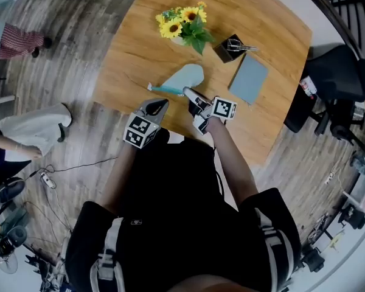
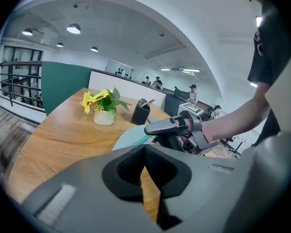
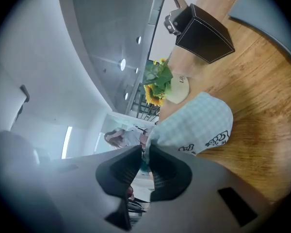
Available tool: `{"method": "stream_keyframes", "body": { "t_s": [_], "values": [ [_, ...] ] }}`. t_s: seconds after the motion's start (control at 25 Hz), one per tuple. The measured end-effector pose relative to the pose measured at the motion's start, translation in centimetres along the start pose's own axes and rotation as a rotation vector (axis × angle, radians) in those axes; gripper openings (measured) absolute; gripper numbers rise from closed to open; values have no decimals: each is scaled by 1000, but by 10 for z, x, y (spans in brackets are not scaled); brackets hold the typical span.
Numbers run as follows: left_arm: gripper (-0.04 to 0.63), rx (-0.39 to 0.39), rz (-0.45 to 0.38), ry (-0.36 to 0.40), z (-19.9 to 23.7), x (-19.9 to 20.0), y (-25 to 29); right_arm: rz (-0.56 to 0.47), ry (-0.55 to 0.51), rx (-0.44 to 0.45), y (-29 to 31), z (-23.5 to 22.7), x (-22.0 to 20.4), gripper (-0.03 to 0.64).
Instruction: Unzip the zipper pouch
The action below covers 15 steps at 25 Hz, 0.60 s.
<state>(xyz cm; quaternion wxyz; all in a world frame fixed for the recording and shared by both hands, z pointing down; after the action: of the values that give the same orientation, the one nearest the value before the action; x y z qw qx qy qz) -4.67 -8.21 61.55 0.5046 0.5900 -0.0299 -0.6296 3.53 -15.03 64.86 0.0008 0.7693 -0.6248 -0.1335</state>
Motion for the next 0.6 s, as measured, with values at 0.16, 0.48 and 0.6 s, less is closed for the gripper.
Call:
{"method": "stream_keyframes", "body": {
  "t_s": [0.16, 0.48, 0.6],
  "values": [
    [-3, -9, -9, 28, 2, 5, -3, -28, -23, 19, 1, 13, 0, 52],
    [-3, -50, -34, 100, -8, 15, -11, -74, -57, 36, 0, 37, -9, 52],
    [-2, -61, -38, 122, -13, 15, -14, -91, -66, 43, -2, 45, -13, 52]
  ]
}}
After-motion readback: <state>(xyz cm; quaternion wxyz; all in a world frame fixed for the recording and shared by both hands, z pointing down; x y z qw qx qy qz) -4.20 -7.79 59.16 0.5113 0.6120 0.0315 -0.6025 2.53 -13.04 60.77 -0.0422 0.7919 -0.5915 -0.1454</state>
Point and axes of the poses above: the fingertips, and each gripper's own axes: y forward along the fingers, z to its left, x out of its top, the point moved 2 cm from there along -y, backward along the fingers, and after that the axes turned 8 degrees about z, right-handed, at the moved point
